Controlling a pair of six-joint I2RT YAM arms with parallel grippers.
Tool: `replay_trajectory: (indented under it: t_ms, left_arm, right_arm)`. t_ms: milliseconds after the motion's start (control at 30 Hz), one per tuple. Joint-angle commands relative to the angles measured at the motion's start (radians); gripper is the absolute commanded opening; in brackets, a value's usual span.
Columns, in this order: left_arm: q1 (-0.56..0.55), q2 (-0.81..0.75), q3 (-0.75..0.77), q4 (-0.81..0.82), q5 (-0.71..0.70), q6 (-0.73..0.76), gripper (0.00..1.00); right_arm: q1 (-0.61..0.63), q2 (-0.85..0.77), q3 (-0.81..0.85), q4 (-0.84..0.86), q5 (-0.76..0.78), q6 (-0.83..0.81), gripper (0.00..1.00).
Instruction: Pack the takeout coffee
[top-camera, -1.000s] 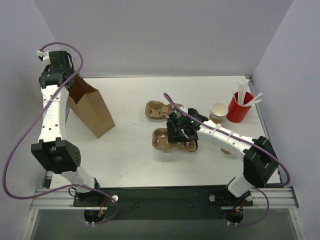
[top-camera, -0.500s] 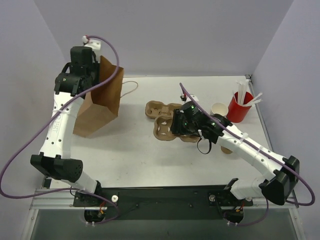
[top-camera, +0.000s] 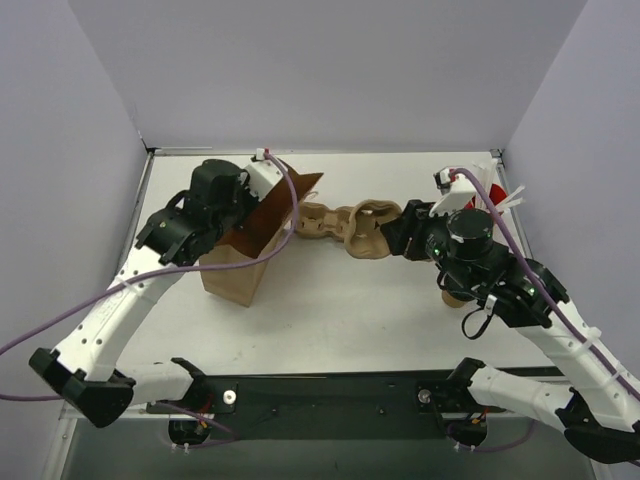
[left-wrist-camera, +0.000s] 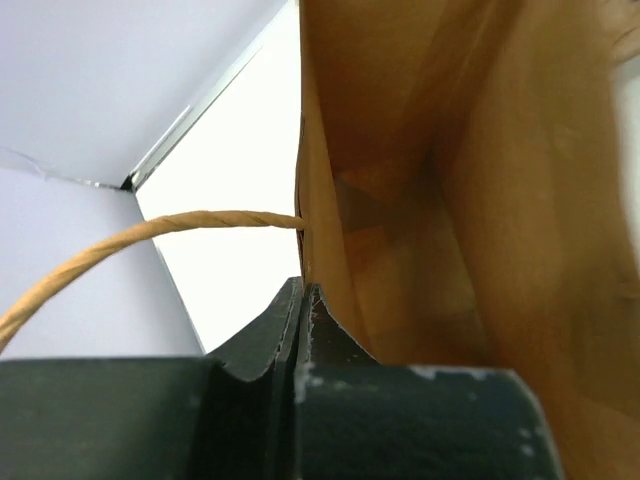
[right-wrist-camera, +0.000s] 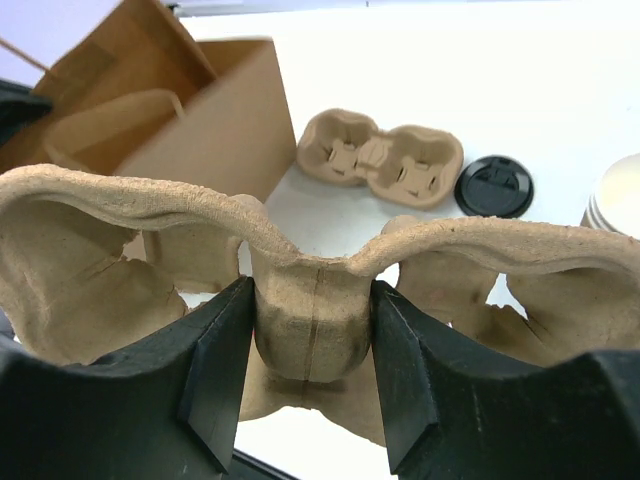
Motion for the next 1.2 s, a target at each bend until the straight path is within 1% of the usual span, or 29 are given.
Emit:
replay_trajectory:
  t_ms: [0, 133, 167, 267, 300, 400, 500, 533, 567, 700, 867, 1000, 1167]
  left_arm:
    - [-0.019, -0.156, -0.057, 0.172, 0.115, 0.001, 0.00]
    - [-0.024, -0.208, -0.074, 0.192, 0.132, 0.053, 0.00]
    - [-0.024, -0.219, -0.075, 0.197, 0.181, 0.090, 0.00]
    - [-0.027, -0.264, -0.108, 0.232, 0.259, 0.121, 0.00]
    - [-0.029, -0.276, -0.117, 0.243, 0.307, 0.127, 0.00]
    - [-0.070, -0.268, -0.120, 0.209, 0.323, 0.133, 0.00]
    - [-0.140, -0.265, -0.131, 0.187, 0.298, 0.127, 0.00]
    - [-0.157, -0.265, -0.138, 0.189, 0.262, 0.124, 0.00]
    - [-0.197, -0.265, -0.143, 0.189, 0.243, 0.121, 0.00]
    - [-0.266, -0.241, -0.148, 0.166, 0.182, 0.102, 0.00]
    - [-0.308, -0.216, -0.148, 0.175, 0.120, 0.060, 0.00]
    - [-0.325, -0.187, -0.137, 0.192, 0.077, 0.029, 0.00]
    - [-0.325, -0.152, -0.096, 0.177, 0.036, 0.020, 0.00]
  right_arm:
    - [-0.002, -0.062, 0.001, 0.100, 0.054, -0.098, 0.44]
    - [-0.001, -0.073, 0.014, 0.152, 0.036, -0.103, 0.44]
    - [-0.001, -0.070, 0.020, 0.163, 0.034, -0.104, 0.44]
    - [0.001, -0.048, 0.040, 0.187, 0.005, -0.113, 0.44]
    - [0.002, -0.045, 0.039, 0.200, -0.019, -0.117, 0.44]
    - [0.009, -0.047, 0.027, 0.250, -0.058, -0.120, 0.44]
    - [0.015, -0.056, -0.003, 0.315, -0.105, -0.126, 0.44]
    - [0.015, -0.058, -0.018, 0.348, -0.130, -0.127, 0.44]
    - [0.018, -0.061, -0.024, 0.362, -0.142, -0.127, 0.44]
    - [0.019, -0.065, -0.047, 0.418, -0.199, -0.111, 0.44]
    - [0.024, -0.093, -0.091, 0.534, -0.340, -0.068, 0.43]
    - [0.024, -0.119, -0.134, 0.602, -0.386, -0.020, 0.43]
    - [0.024, -0.147, -0.148, 0.688, -0.397, 0.009, 0.43]
